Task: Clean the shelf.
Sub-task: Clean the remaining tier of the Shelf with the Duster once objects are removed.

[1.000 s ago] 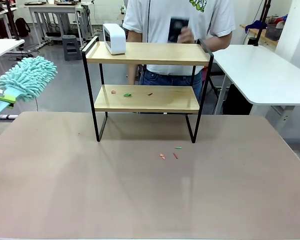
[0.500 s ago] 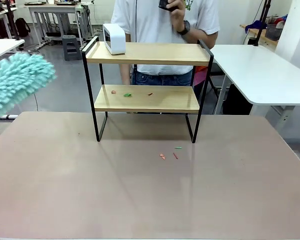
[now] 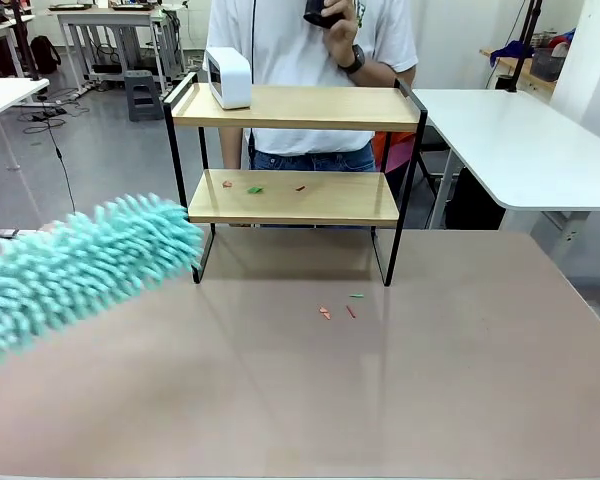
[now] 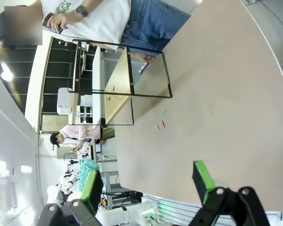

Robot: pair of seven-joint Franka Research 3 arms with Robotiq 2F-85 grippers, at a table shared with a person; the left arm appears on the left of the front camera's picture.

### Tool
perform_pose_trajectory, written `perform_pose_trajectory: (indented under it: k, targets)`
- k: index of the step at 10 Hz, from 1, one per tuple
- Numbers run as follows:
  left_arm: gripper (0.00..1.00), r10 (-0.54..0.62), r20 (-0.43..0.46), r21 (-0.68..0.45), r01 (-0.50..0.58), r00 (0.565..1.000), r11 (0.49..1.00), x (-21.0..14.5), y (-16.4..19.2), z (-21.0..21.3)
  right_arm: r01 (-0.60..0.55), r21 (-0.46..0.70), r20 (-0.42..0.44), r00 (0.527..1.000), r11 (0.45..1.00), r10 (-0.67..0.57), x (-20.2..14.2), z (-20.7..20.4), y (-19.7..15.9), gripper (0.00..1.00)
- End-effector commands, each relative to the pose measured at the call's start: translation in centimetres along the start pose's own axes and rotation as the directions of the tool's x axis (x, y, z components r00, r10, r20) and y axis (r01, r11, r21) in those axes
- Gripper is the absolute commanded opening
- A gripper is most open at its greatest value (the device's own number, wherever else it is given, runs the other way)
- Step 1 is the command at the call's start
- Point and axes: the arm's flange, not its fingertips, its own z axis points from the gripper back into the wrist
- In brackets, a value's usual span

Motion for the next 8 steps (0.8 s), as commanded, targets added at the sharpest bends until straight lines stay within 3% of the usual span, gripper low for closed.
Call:
perform_pose_trajectory:
  k: [1,3,5,6,8]
  targets:
    - [0.13,0.011,-0.027,0.008,-0.011,1.000,1.000,4.8,-0.1,-2.9,-0.026,0.028,0.015,1.000,0.999,0.025,0.1,-0.1,0.1,1.00]
    - [0.13,0.055,0.050,0.013,-0.056,0.997,0.998,9.7,-0.6,-6.4,-0.026,0.028,0.015,1.000,0.999,0.025,0.1,-0.1,0.1,1.00]
    - [0.13,0.205,0.269,0.083,-0.235,0.941,0.969,12.9,0.5,-7.5,-0.026,0.028,0.015,1.000,0.999,0.025,0.1,-0.1,0.1,1.00]
    - [0.13,0.064,0.050,0.024,-0.065,0.997,0.998,11.0,-0.7,-4.6,-0.026,0.028,0.015,1.000,0.999,0.025,0.1,-0.1,0.1,1.00]
    - [0.13,0.064,0.050,0.024,-0.065,0.997,0.998,11.0,-0.7,-4.6,-0.026,0.028,0.015,1.000,0.999,0.025,0.1,-0.1,0.1,1.00]
